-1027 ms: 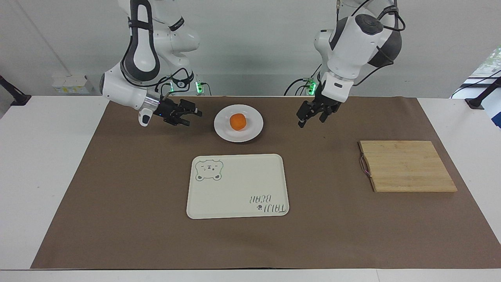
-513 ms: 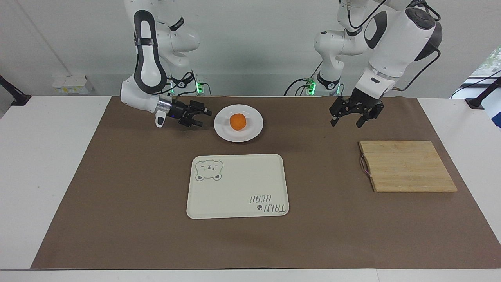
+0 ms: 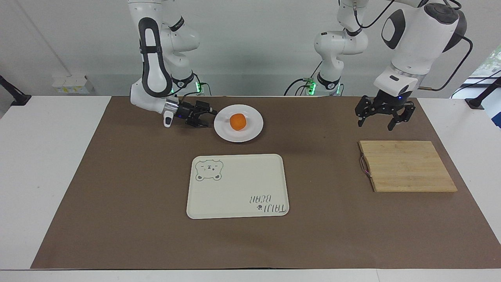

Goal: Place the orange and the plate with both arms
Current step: 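Release the orange onto the plate while the right gripper reaches the plate, then grip the white plate rim with the right gripper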

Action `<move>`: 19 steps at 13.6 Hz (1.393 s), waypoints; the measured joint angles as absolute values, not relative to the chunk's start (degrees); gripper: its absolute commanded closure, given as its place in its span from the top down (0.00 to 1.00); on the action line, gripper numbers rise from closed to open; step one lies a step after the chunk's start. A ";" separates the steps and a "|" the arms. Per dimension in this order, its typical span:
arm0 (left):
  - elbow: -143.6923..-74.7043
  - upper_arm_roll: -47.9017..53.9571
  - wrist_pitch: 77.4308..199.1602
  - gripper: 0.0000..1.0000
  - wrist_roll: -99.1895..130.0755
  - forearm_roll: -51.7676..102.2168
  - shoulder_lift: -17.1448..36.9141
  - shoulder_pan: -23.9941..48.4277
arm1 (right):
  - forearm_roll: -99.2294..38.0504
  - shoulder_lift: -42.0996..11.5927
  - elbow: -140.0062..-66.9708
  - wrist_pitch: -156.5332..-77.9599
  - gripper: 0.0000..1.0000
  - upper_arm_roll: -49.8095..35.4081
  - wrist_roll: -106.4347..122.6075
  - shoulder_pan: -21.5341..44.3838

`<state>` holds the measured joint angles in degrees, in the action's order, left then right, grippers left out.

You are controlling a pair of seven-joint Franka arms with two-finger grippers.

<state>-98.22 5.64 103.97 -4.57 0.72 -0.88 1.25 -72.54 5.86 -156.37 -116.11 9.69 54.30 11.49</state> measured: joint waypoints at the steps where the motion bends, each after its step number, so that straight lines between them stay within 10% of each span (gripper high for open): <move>1: -97.62 5.62 103.16 1.00 -4.97 0.65 -0.61 -0.23 | -73.57 5.62 -156.51 -116.52 1.00 9.69 54.34 12.41; 4: -96.38 5.56 99.77 1.00 -5.70 0.57 -0.36 -2.15 | -76.64 5.48 -157.35 -117.69 0.98 9.67 54.55 15.02; 9: -92.58 5.28 93.73 1.00 -5.12 0.46 -0.76 -2.15 | -81.15 3.88 -158.42 -117.67 0.03 9.80 59.15 15.47; 19: -91.34 5.36 88.03 1.00 -4.69 0.23 -0.71 -2.14 | -81.89 2.15 -157.24 -115.68 0.00 9.78 58.97 15.42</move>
